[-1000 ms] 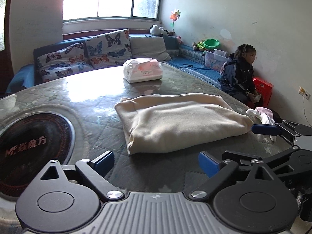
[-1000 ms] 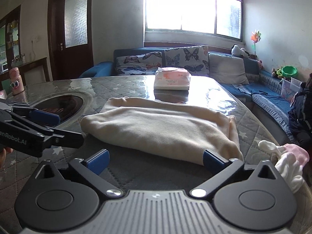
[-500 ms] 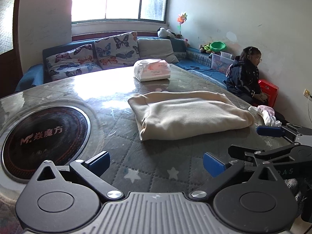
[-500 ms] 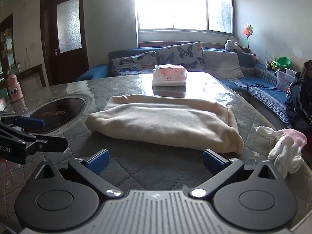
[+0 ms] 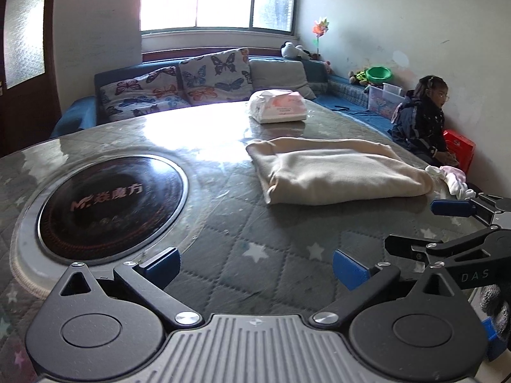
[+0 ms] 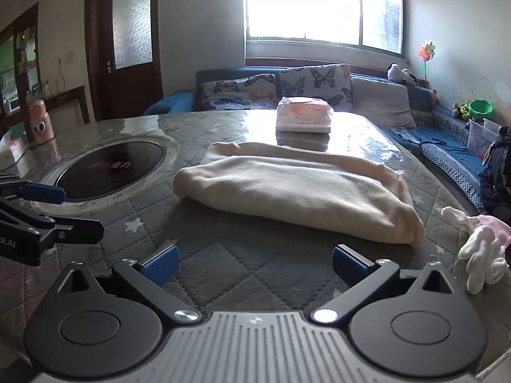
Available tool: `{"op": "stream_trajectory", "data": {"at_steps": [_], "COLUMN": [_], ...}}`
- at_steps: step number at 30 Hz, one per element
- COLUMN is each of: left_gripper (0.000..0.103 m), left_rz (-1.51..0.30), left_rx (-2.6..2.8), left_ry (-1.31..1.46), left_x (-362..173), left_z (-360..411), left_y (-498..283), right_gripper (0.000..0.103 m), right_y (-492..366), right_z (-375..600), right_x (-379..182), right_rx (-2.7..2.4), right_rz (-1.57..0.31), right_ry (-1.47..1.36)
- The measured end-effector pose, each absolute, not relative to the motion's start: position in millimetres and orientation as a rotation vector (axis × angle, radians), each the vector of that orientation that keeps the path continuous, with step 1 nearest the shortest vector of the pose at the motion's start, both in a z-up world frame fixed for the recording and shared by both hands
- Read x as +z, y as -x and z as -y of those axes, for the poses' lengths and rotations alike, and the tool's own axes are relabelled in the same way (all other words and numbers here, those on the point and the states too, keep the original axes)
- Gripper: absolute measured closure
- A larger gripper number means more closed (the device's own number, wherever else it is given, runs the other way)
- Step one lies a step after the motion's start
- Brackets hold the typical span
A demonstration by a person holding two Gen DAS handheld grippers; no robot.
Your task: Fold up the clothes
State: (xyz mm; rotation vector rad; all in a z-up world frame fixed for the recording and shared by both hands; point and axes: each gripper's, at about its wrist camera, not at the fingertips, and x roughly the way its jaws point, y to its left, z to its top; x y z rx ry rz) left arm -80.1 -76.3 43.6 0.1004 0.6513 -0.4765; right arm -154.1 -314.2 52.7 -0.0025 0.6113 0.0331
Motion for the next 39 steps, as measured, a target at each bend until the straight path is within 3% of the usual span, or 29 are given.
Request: {"op": "stream_trajectory", "data": {"at_steps": [39], "left_gripper": [0.000], "left_rz": [-0.651], "left_rx": [-0.399], "left_ry": [-0.076], "left_x": [39], "left_z": [56], "left_y": [113], "right_gripper": [0.000], "right_y": [169], "right_z": [291], "right_x": [49], "right_rx": [0.063], "right_rz": [-0.617], "right_ry": [0.023]}}
